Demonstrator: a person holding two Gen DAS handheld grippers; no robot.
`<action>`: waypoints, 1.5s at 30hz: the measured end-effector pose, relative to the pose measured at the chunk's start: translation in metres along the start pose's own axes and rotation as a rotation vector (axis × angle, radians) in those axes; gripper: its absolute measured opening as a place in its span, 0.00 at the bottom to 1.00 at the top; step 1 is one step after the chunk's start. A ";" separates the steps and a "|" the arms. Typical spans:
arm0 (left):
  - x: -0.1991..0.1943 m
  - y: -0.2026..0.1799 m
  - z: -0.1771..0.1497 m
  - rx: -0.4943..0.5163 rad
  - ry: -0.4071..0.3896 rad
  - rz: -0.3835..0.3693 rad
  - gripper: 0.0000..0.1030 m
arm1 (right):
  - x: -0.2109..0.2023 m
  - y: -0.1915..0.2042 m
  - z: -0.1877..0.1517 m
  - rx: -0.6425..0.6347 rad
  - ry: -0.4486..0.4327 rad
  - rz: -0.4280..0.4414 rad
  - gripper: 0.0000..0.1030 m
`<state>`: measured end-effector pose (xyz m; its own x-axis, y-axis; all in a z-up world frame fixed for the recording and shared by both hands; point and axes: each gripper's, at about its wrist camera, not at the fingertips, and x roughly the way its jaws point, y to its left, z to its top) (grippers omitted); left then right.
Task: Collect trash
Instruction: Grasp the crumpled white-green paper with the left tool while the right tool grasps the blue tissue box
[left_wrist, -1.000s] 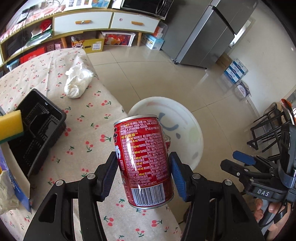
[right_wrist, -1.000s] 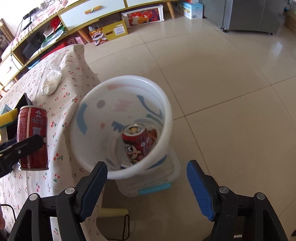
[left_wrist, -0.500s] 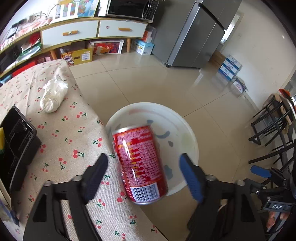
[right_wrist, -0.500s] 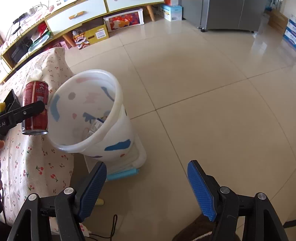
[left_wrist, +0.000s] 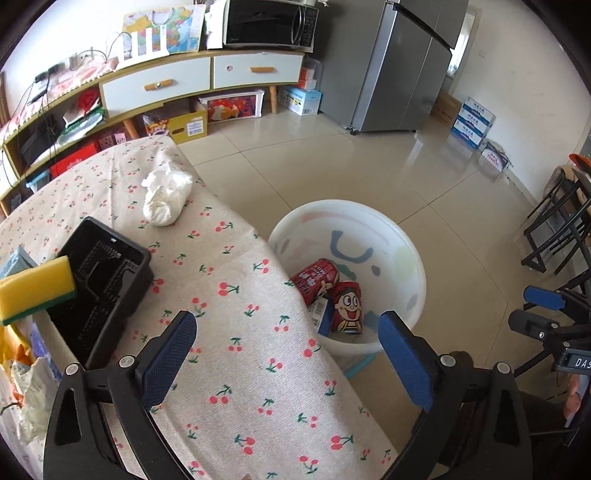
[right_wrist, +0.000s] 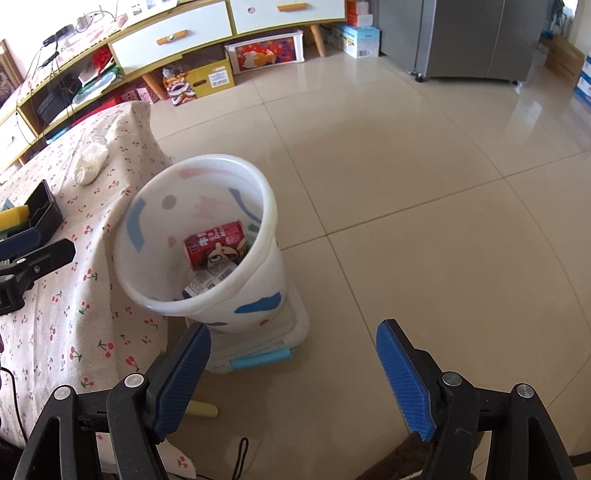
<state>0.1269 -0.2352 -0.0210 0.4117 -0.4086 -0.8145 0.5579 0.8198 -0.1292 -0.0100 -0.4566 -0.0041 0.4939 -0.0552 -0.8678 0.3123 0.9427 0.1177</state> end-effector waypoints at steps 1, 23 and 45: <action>-0.003 0.005 -0.002 -0.005 0.003 0.008 0.97 | 0.000 0.004 0.001 -0.005 -0.003 0.004 0.76; -0.073 0.153 -0.045 -0.175 0.114 0.226 0.97 | 0.018 0.109 0.019 -0.137 -0.016 0.094 0.79; -0.073 0.194 -0.051 -0.251 0.174 0.082 0.39 | 0.061 0.217 0.037 -0.255 0.024 0.204 0.80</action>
<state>0.1686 -0.0258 -0.0156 0.3061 -0.2803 -0.9098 0.3239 0.9293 -0.1774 0.1183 -0.2675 -0.0133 0.5052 0.1477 -0.8503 -0.0059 0.9858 0.1677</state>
